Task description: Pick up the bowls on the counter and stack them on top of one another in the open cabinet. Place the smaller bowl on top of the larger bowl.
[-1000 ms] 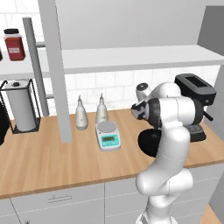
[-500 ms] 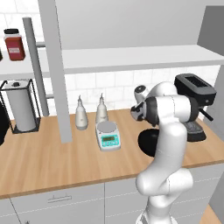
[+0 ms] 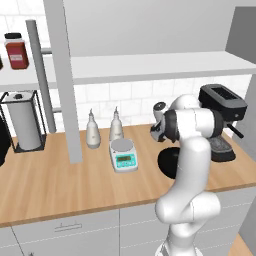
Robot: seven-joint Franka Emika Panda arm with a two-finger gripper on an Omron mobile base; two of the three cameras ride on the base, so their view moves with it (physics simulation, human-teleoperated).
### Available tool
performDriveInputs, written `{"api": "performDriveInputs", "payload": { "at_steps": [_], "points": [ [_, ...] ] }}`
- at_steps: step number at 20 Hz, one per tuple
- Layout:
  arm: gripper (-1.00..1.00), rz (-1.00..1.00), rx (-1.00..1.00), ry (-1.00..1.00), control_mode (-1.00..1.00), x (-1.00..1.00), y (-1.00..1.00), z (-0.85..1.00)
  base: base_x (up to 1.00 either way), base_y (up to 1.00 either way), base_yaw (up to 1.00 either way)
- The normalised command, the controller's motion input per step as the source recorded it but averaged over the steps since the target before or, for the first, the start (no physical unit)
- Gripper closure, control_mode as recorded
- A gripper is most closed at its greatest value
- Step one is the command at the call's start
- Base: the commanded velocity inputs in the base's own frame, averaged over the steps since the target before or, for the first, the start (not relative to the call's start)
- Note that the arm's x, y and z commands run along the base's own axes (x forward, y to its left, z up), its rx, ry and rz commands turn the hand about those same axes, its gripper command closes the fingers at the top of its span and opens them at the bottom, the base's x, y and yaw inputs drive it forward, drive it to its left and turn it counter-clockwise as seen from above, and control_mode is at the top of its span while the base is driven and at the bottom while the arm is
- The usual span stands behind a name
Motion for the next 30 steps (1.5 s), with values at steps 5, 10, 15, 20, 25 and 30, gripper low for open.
{"api": "performDriveInputs", "payload": {
  "at_steps": [5,10,15,20,25,30],
  "points": [
    [1.0,0.01,0.0,0.02,-1.0,0.11,-0.02,-0.1,0.0,0.0,0.0],
    [1.0,0.0,0.0,0.0,-1.0,0.0,0.0,0.0,0.0,0.0,0.0],
    [1.0,0.0,0.0,0.0,-1.0,0.0,0.0,0.0,0.0,0.0,0.0],
    [1.0,0.0,0.0,-0.1,-1.0,-0.33,0.0,0.0,0.0,0.0,0.0],
    [1.0,0.0,0.0,-0.22,-1.0,-0.51,0.0,0.16,0.0,0.0,0.0],
    [1.0,0.0,-0.01,-0.25,-1.0,-0.47,0.17,0.6,0.0,0.0,0.0]
  ]
}}
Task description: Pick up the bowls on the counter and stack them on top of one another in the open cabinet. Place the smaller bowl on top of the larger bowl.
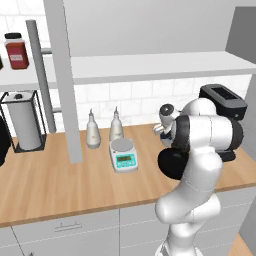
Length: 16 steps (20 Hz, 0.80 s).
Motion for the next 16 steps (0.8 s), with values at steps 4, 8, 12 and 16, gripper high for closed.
{"api": "performDriveInputs", "payload": {
  "at_steps": [4,8,12,16],
  "points": [
    [1.0,0.0,-0.1,-0.14,-1.0,-0.28,0.55,0.91,0.0,0.0,0.0],
    [1.0,0.0,-0.12,0.0,-1.0,-0.29,0.69,1.0,0.0,0.0,0.0],
    [1.0,0.0,-0.1,0.24,-1.0,-0.38,0.58,0.98,0.0,0.0,0.0],
    [1.0,0.0,-0.09,0.55,-1.0,-0.4,0.43,0.54,0.0,0.0,0.0]
  ]
}}
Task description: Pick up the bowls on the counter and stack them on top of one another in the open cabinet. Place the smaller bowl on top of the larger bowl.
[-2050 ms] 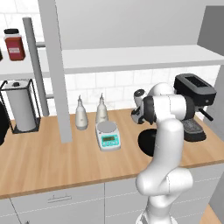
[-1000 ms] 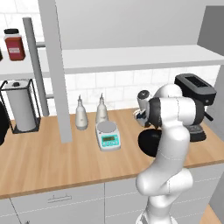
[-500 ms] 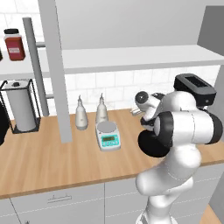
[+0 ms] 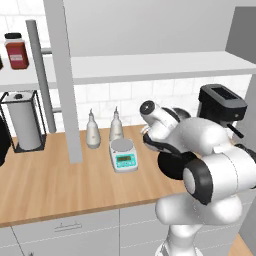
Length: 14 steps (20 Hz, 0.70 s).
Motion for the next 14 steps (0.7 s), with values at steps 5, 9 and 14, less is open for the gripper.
{"api": "performDriveInputs", "payload": {
  "at_steps": [5,9,14],
  "points": [
    [1.0,0.0,-0.01,0.51,-1.0,-0.22,0.08,-0.26,0.0,0.0,0.0],
    [1.0,0.0,0.0,0.17,-1.0,-0.32,-0.02,-0.85,0.0,0.0,0.0],
    [1.0,0.0,0.0,0.05,-1.0,-0.3,0.0,-0.74,0.0,0.0,0.0]
  ]
}}
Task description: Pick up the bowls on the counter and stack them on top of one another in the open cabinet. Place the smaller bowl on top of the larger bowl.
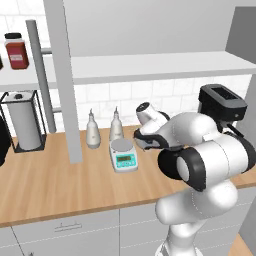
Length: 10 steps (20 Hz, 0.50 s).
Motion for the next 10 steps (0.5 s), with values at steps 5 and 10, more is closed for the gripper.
{"api": "performDriveInputs", "payload": {
  "at_steps": [5,10],
  "points": [
    [1.0,0.0,0.0,0.0,-1.0,-0.19,-0.12,-0.58,0.0,0.0,0.0],
    [1.0,0.0,0.01,0.0,-1.0,0.0,-0.15,-0.47,0.0,0.0,0.0]
  ]
}}
